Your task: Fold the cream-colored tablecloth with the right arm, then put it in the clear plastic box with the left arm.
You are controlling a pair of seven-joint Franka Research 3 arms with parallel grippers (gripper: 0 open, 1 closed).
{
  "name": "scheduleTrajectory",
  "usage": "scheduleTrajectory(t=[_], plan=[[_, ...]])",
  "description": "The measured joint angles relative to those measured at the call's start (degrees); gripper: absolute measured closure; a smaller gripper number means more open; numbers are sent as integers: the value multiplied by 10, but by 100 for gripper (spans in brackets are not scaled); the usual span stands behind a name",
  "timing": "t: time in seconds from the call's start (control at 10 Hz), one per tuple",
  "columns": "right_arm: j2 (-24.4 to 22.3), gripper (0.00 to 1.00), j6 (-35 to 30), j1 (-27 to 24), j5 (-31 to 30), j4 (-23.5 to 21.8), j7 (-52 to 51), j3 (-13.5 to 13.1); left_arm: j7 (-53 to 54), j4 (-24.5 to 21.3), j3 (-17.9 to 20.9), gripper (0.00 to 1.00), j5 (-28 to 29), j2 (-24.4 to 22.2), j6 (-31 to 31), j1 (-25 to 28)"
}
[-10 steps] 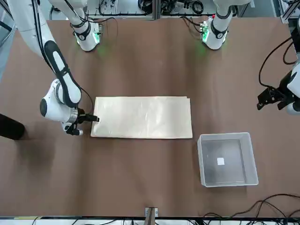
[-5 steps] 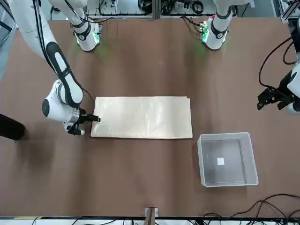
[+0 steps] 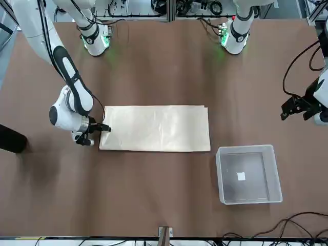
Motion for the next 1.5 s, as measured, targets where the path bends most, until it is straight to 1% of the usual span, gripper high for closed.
scheduleTrajectory(t=[0.2, 0.5, 1.0, 1.1, 1.3, 1.5], plan=[[0, 25, 0, 0, 0, -1, 0, 0, 0, 0, 0, 0, 0, 0, 0, 0], [0, 41, 0, 0, 0, -2, 0, 1, 0, 0, 0, 0, 0, 1, 0, 0], [-2, 60, -1, 0, 3, 0, 0, 5, 0, 0, 0, 0, 0, 2, 0, 0], [-3, 67, -1, 0, 4, 0, 0, 7, 0, 0, 0, 0, 0, 2, 0, 0], [-3, 70, -1, 0, 4, 0, 0, 8, 0, 0, 0, 0, 0, 3, 0, 0], [-4, 78, 0, 1, 5, 1, 0, 11, 0, 0, 0, 0, 0, 3, 0, 0]])
